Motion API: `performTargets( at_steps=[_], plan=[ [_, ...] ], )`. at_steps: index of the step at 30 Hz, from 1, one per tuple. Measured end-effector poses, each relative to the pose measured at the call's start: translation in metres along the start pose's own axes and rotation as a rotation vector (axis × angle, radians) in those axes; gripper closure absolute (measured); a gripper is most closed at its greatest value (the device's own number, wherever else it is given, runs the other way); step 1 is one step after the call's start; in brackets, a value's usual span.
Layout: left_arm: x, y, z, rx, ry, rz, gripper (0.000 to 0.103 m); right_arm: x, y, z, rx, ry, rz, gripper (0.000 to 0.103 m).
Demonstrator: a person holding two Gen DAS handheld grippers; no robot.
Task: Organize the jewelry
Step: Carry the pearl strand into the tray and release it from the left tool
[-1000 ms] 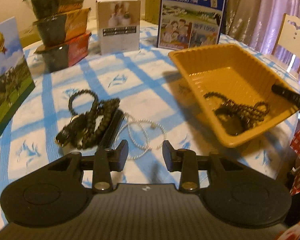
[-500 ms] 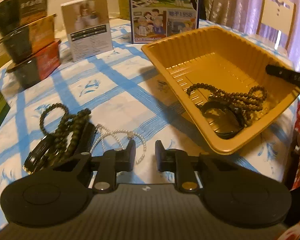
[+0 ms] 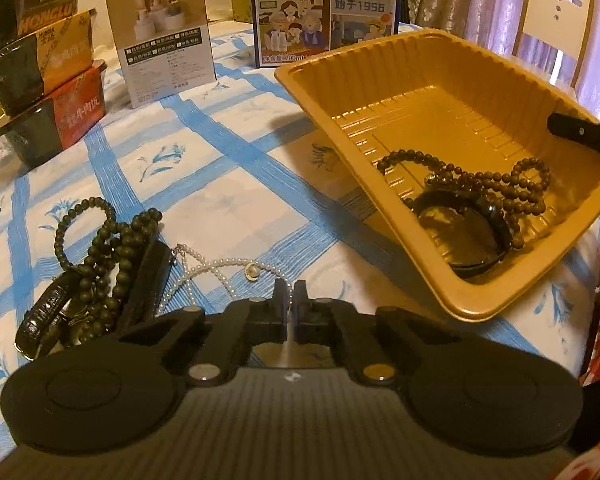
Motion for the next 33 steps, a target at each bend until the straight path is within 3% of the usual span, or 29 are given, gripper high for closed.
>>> performTargets(
  at_steps=[5,18,28,33],
  plan=[
    [-0.005,-0.030,0.020,0.071,-0.041,-0.014,0.101,0.000,0.000,0.000,0.000,0.000,0.000,0.099],
    [-0.021,-0.139,0.115,0.325,-0.144,-0.071,0.101,0.000,0.000,0.000,0.000,0.000,0.000,0.099],
    [0.008,-0.191,0.174,0.462,-0.142,-0.172,0.101,0.000,0.000,0.000,0.000,-0.001,0.000,0.099],
    [0.041,-0.193,0.186,0.471,-0.118,-0.255,0.101,0.000,0.000,0.000,0.001,0.000,0.000,0.099]
  ],
)
Point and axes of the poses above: each gripper's, at about its wrist camera, not at the fingertips, and y roughly the way its jaws point, x to its right, z to its top, the point moved 10 cm from there along y, roughly the way its jaws point, and after that the axes turned 15 degrees about -y, right-handed, at the moved point
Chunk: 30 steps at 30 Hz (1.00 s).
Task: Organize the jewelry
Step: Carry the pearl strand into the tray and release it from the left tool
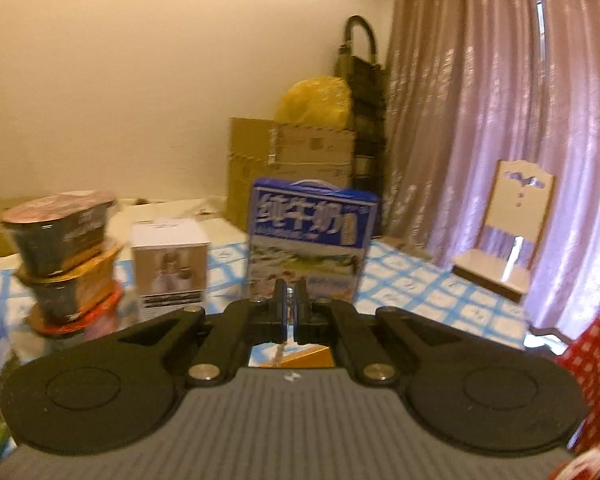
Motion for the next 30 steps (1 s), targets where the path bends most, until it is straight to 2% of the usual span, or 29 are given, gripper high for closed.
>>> performTargets(
  at_steps=[7,15,23,26,29,30],
  plan=[
    [0.037,0.031,-0.016,-0.057,-0.027,-0.088,0.101,0.000,0.000,0.000,0.001,0.000,0.000,0.099],
    [0.064,0.081,-0.057,-0.191,-0.096,-0.156,0.101,0.000,0.000,0.000,0.000,0.000,0.000,0.099],
    [0.065,0.115,-0.115,-0.344,-0.146,-0.143,0.101,0.000,0.000,0.000,0.000,0.000,0.000,0.099],
    [0.056,0.120,-0.135,-0.391,-0.165,-0.119,0.096,0.000,0.000,0.000,-0.001,0.000,0.000,0.099],
    [0.043,0.120,-0.150,-0.415,-0.177,-0.081,0.084,-0.001,0.000,0.000,-0.001,-0.001,0.000,0.099],
    [0.039,0.118,-0.153,-0.416,-0.180,-0.071,0.083,0.000,0.000,0.000,0.000,-0.001,0.000,0.099]
  ],
)
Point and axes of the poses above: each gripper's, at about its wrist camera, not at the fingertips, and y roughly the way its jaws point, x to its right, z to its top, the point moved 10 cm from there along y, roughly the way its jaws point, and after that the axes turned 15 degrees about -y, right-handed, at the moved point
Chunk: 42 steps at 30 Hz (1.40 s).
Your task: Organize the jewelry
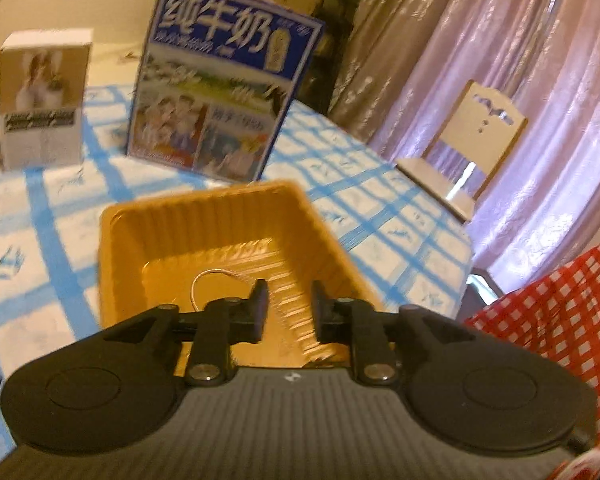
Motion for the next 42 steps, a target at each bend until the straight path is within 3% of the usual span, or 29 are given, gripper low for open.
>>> performTargets(
  at_steps=[4,13,21,28,42],
  plan=[
    [-0.023,-0.012,-0.011,0.016,0.003,0.062,0.082,0.000,0.001,0.000,-0.003,0.001,0.001,0.099],
    [-0.094,-0.065,-0.031,0.123,0.011,0.279,0.079,0.000,0.002,0.000,-0.002,-0.001,0.000,0.099],
    [-0.152,-0.082,-0.058,0.116,0.002,0.443,0.074,0.000,0.002,0.000,-0.001,-0.001,0.001,0.099],
    [-0.167,-0.065,-0.073,0.079,0.074,0.504,0.074,0.000,0.002,-0.001,-0.002,0.000,0.001,0.099],
    [-0.161,-0.029,-0.063,0.065,0.199,0.501,0.074,0.000,0.002,0.000,-0.002,-0.001,0.001,0.099]
  ],
)
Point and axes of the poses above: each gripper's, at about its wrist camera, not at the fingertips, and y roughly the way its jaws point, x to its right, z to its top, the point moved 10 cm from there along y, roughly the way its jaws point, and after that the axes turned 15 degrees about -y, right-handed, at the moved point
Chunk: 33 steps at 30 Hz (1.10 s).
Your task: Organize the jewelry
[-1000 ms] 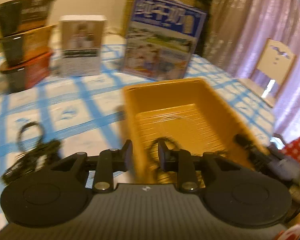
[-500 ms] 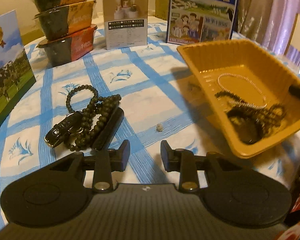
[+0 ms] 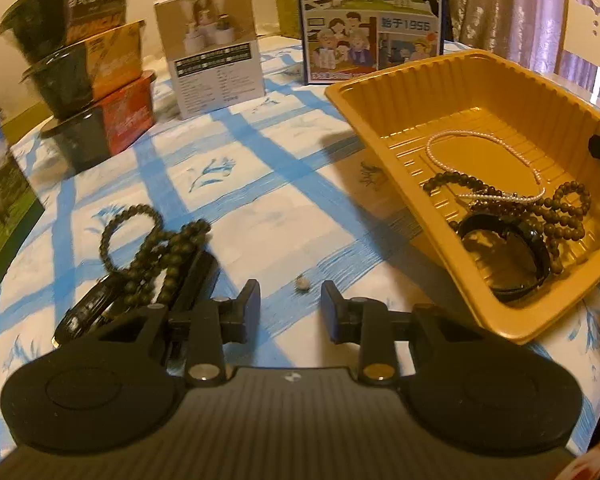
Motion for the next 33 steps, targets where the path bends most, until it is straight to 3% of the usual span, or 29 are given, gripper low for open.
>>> performTargets(
  at_steps=[4,13,23,33],
  plan=[
    [0.005,0.009,0.002,0.000,0.017,0.002,0.076,0.000,0.000,0.000,0.000,0.000,0.001,0.099],
    [0.012,0.011,0.000,0.002,0.039,-0.017,0.097,0.000,0.000,0.000,0.000,0.000,0.000,0.099],
    [0.017,-0.005,0.007,0.046,0.071,-0.021,0.097,0.000,0.000,0.000,0.000,0.000,0.000,0.099],
    [0.042,-0.049,0.031,0.073,0.009,-0.150,0.098,0.000,0.000,0.000,0.001,0.000,0.000,0.099]
  ],
)
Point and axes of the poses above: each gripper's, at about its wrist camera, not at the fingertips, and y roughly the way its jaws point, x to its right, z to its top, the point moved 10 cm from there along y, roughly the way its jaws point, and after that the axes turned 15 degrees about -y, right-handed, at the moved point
